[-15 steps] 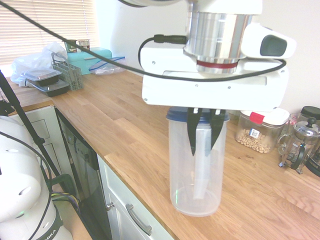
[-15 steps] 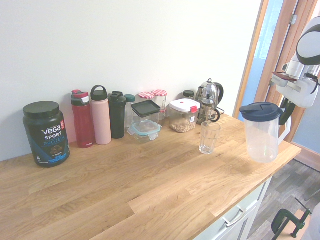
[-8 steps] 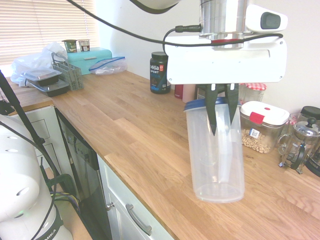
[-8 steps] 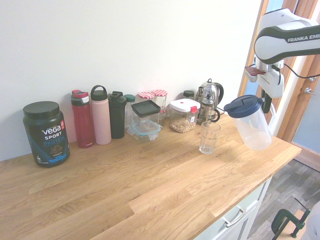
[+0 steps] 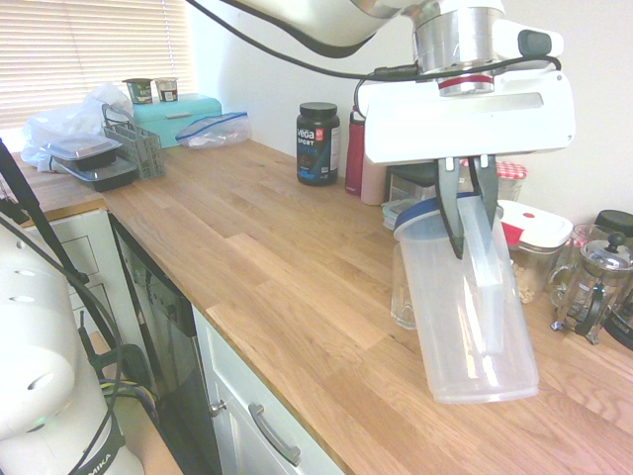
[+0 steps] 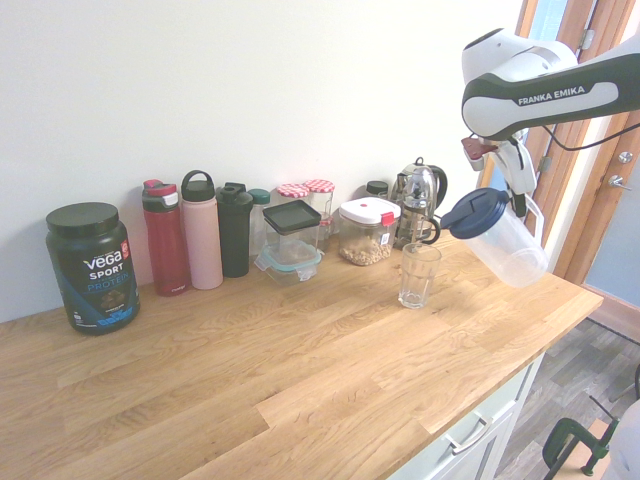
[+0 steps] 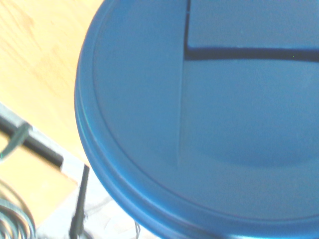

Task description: Pour me some water

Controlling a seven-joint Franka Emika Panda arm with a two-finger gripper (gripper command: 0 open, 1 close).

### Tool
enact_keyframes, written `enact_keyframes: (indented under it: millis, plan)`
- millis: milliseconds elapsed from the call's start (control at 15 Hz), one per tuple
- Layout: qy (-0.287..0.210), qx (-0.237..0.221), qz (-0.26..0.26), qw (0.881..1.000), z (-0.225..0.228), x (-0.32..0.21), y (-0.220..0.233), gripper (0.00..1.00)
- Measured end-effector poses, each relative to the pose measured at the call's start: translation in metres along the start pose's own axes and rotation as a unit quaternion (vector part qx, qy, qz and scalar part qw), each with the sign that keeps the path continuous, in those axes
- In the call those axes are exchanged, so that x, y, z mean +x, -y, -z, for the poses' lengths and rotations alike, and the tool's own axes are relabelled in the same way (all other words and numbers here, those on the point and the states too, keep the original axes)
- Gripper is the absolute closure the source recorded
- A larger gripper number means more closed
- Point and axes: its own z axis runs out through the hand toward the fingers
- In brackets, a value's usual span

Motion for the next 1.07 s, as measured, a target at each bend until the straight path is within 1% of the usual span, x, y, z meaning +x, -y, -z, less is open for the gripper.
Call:
enact_keyframes:
  millis: [200, 400, 600, 1067]
  plan:
    - [0.007, -0.018, 0.006, 1.0, 0.007, 0.001, 0.003, 1.0]
    - [0.009, -0.028, 0.017, 0.999, 0.01, 0.012, 0.019, 1.0]
    - [0.019, -0.051, 0.022, 0.998, 0.006, 0.024, 0.029, 1.0]
    - [0.026, -0.06, 0.02, 0.998, 0.004, 0.038, 0.054, 1.0]
